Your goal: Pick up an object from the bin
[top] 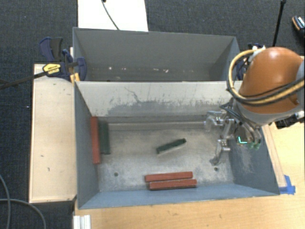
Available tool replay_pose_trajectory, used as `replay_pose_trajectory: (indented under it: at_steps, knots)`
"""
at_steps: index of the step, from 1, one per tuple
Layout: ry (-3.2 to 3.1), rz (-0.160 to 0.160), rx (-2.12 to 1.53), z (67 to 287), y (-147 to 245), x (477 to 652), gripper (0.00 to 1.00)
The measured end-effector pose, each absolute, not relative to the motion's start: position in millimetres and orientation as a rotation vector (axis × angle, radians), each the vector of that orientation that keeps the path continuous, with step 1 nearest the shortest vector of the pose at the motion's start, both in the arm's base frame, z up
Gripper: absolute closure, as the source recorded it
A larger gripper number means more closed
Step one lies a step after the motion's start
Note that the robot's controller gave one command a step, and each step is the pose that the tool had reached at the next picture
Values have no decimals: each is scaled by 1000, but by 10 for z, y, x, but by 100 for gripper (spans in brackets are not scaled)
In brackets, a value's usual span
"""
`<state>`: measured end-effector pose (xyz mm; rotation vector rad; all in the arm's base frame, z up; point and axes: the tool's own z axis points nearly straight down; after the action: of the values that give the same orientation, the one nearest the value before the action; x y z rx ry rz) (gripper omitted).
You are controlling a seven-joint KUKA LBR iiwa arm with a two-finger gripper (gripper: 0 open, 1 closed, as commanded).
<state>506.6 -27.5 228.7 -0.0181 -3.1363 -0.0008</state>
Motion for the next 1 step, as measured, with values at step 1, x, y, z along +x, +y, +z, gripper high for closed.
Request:
replay_pose_trajectory:
  at_steps: [1]
  knots:
    - [-3139,-2,-27,1015,-174,5744,0]
